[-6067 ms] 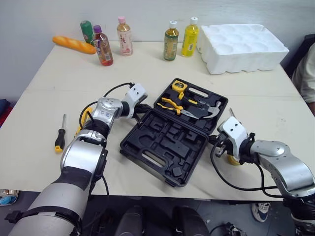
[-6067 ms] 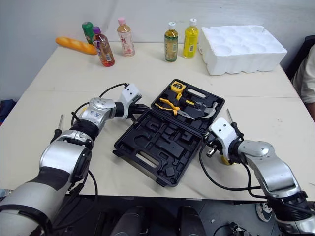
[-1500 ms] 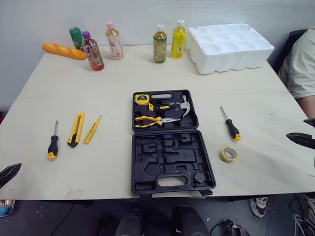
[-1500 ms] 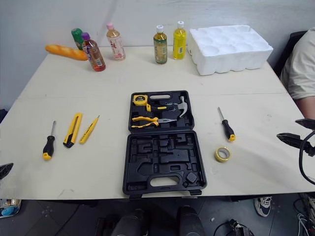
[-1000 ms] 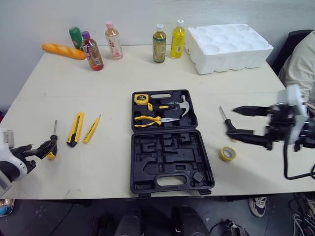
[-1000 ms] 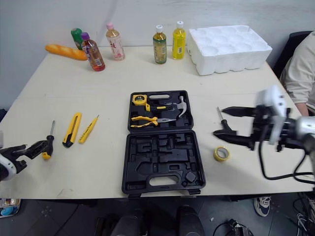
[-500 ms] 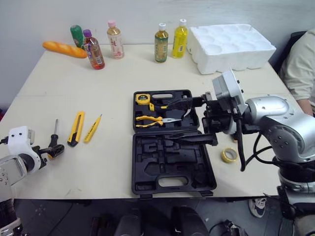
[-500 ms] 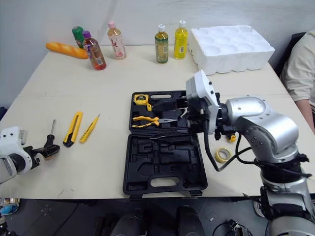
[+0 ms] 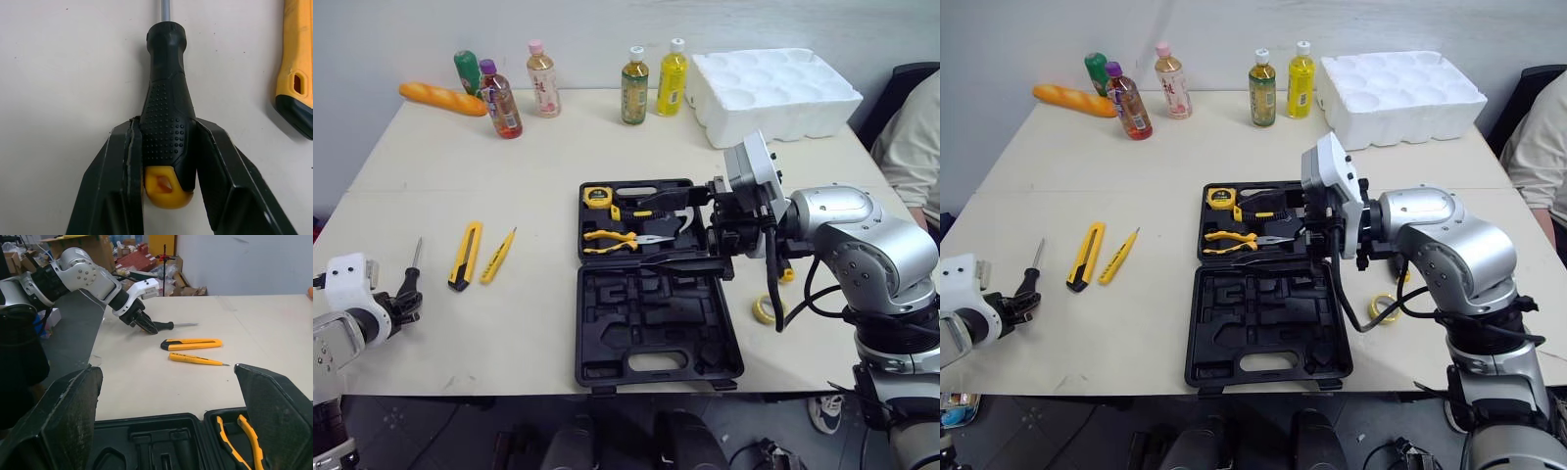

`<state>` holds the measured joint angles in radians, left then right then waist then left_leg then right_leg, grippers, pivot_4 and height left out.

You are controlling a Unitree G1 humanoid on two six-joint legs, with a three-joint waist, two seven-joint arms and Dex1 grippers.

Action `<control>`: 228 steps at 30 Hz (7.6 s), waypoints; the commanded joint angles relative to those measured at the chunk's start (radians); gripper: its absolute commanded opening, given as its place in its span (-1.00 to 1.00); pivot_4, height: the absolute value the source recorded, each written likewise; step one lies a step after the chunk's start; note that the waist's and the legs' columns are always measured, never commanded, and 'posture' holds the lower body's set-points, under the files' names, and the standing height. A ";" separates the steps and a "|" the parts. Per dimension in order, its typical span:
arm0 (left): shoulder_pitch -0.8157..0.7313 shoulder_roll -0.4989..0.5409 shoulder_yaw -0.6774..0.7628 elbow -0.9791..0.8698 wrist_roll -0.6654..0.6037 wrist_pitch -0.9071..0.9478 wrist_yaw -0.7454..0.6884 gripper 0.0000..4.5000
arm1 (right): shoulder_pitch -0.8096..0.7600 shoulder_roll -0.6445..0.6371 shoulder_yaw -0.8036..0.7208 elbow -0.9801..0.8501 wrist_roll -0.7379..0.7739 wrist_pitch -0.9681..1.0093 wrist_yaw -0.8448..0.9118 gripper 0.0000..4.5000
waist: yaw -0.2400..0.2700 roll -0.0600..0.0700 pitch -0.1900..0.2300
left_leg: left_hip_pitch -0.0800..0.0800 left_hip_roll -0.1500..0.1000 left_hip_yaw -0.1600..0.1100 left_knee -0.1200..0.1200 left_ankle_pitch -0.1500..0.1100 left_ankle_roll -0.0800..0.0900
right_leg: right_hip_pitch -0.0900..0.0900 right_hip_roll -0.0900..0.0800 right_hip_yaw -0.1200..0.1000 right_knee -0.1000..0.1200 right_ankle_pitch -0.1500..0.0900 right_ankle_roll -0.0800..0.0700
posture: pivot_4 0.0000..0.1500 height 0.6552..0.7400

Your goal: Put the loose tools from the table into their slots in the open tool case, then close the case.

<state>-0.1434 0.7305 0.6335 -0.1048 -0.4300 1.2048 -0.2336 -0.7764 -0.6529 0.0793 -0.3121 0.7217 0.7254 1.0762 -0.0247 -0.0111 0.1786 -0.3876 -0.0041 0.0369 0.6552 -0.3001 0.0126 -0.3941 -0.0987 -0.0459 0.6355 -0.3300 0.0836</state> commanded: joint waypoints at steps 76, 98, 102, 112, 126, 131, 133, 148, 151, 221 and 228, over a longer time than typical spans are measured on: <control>-0.950 -0.118 -1.130 0.136 0.343 -0.280 -1.026 0.98 | 0.691 -0.222 -0.337 -0.347 0.004 0.048 -0.323 1.00 | 0.047 -0.003 0.004 | -0.009 0.000 0.000 0.011 0.002 0.007 | 0.000 0.004 -0.001 0.002 0.002 0.004 | 1.00 0.96; -0.712 -0.332 -0.848 0.595 0.235 -1.040 -1.014 -0.92 | 0.667 -0.227 -0.323 -0.326 0.005 0.059 -0.325 1.00 | 0.047 -0.002 0.004 | -0.009 -0.001 0.000 0.012 0.001 0.007 | 0.001 0.004 -0.002 0.002 0.003 0.005 | 1.00 0.96; -0.711 -0.331 -0.873 0.614 0.283 -1.056 -0.999 -0.92 | 0.667 -0.231 -0.325 -0.322 0.003 0.059 -0.323 1.00 | 0.048 -0.002 0.004 | -0.009 -0.001 0.000 0.013 0.002 0.007 | 0.001 0.004 -0.002 0.003 0.003 0.005 | 1.00 0.96; -0.666 -0.326 -0.957 0.657 0.414 -1.145 -0.961 -0.92 | 0.683 -0.224 -0.330 -0.303 -0.019 0.044 -0.334 1.00 | 0.049 -0.002 0.003 | -0.005 -0.001 0.000 0.012 0.001 0.007 | 0.004 0.003 -0.002 0.003 0.003 0.005 | 1.00 0.96; -0.672 -0.293 -1.016 0.753 0.514 -1.157 -0.929 -0.92 | 0.704 -0.203 -0.322 -0.313 -0.033 0.042 -0.350 1.00 | 0.048 -0.002 -0.003 | 0.005 -0.001 0.000 0.011 -0.003 0.013 | 0.014 0.003 -0.002 -0.002 0.003 0.005 | 1.00 0.96; -0.670 -0.293 -1.043 0.754 0.536 -1.133 -0.941 -0.92 | 0.709 -0.206 -0.320 -0.310 -0.041 0.038 -0.345 1.00 | 0.046 -0.001 -0.005 | 0.017 0.000 0.000 0.009 -0.008 0.016 | 0.027 0.003 -0.002 -0.008 0.003 0.004 | 1.00 0.96; -0.660 -0.285 -1.067 0.751 0.561 -1.138 -0.939 -0.92 | 0.705 -0.206 -0.318 -0.306 -0.042 0.038 -0.344 1.00 | 0.046 -0.001 -0.006 | 0.017 0.000 0.000 0.009 -0.008 0.016 | 0.027 0.002 -0.001 -0.009 0.003 0.004 | 1.00 0.96; -0.659 -0.300 -0.973 0.682 0.433 -1.108 -0.961 -0.92 | 0.720 -0.204 -0.331 -0.308 -0.057 0.033 -0.352 1.00 | 0.037 0.003 -0.027 | 0.020 0.001 -0.002 0.007 -0.011 0.017 | 0.031 0.000 -0.002 -0.014 0.002 0.004 | 1.00 0.96; -0.644 -0.296 -0.835 0.581 0.300 -1.011 -0.943 -0.69 | 0.723 -0.200 -0.353 -0.295 -0.051 0.034 -0.351 1.00 | 0.029 0.004 -0.025 | 0.014 0.001 -0.002 0.006 -0.011 0.017 | 0.025 0.000 -0.002 -0.014 0.002 0.003 | 1.00 0.96; -0.575 -0.025 -0.661 -0.187 -0.334 -0.469 -0.841 0.99 | 0.489 0.046 -0.384 0.045 -0.274 0.327 -0.807 1.00 | 0.018 0.006 0.002 | 0.011 0.002 0.003 -0.009 0.001 0.001 | 0.017 0.004 -0.003 -0.013 0.001 0.001 | 1.00 0.96; -0.600 -0.054 -0.670 -0.147 -0.288 -0.503 -0.840 1.00 | 0.497 0.079 -0.391 0.079 -0.310 0.281 -0.829 0.23 | 0.022 0.006 0.002 | 0.011 0.002 0.002 -0.007 0.002 0.002 | 0.016 0.004 -0.003 -0.013 0.001 0.001 | 1.00 0.96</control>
<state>-0.7128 0.6767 -0.0511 -0.2524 -0.7255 0.7230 -1.0719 -0.2785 -0.5741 -0.2906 -0.2246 0.4273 1.0353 0.2590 -0.0027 -0.0051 0.1808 -0.3769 -0.0022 0.0393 0.6477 -0.2982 0.0144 -0.3777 -0.0948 -0.0487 0.6225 -0.3293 0.0847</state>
